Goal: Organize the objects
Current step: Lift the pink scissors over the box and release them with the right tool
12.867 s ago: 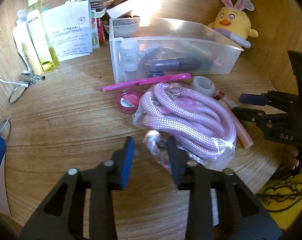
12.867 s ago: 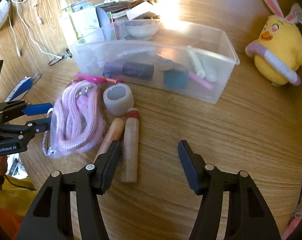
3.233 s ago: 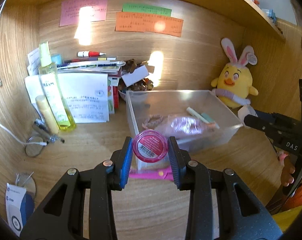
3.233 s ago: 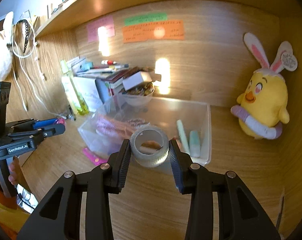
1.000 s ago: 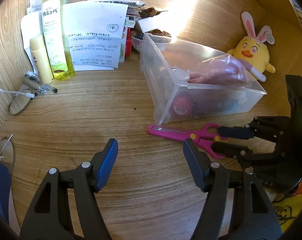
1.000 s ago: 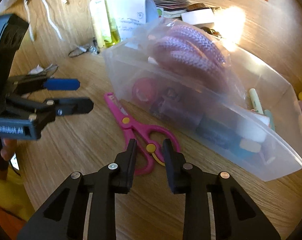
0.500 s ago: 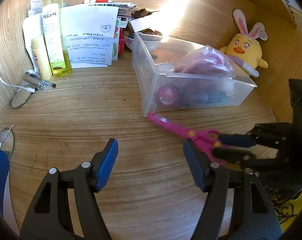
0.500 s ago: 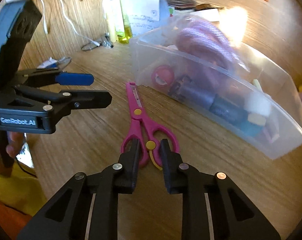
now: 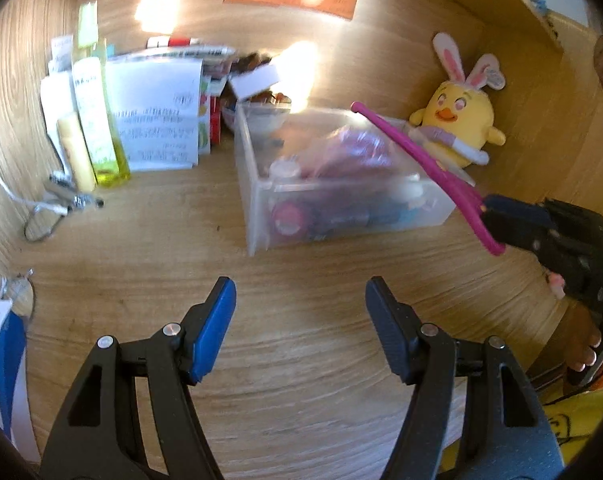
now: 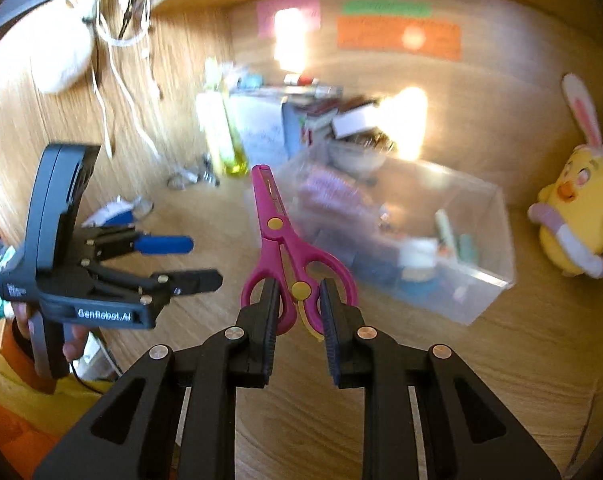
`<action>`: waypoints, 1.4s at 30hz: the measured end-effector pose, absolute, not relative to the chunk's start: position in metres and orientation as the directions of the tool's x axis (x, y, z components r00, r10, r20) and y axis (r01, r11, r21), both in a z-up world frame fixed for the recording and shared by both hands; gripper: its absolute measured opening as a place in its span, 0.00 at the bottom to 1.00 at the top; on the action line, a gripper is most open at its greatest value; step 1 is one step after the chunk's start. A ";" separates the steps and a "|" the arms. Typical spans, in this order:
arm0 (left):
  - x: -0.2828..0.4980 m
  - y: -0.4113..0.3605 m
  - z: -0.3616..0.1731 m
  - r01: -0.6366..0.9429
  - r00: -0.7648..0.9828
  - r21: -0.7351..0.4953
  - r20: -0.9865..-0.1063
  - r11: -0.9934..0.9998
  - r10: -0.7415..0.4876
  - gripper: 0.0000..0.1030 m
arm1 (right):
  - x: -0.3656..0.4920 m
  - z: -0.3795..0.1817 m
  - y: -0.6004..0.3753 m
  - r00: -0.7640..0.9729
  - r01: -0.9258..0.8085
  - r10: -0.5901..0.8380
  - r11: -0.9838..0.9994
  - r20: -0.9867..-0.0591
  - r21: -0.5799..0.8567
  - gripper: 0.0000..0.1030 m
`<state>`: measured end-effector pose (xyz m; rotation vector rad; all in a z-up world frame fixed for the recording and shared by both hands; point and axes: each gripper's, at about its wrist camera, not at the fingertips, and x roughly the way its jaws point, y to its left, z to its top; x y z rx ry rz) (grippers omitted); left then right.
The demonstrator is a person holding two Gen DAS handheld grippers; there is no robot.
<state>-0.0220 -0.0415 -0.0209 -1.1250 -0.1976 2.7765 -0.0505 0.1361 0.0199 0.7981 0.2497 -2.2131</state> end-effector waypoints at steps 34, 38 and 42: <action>-0.045 -0.028 -0.003 -0.095 -0.762 -0.164 -0.622 -0.982 0.178 0.66 | -0.122 0.018 0.154 -0.567 0.627 -0.521 -0.775 -0.638 0.075 0.24; -0.044 -0.024 -0.001 -0.084 -0.778 -0.145 -0.609 -0.986 0.156 0.68 | -0.108 0.024 0.164 -0.578 0.620 -0.540 -0.778 -0.611 0.101 0.32; -0.042 -0.019 0.001 -0.075 -0.796 -0.122 -0.590 -0.990 0.133 0.72 | -0.089 0.029 0.170 -0.626 0.607 -0.526 -0.792 -0.575 0.065 0.49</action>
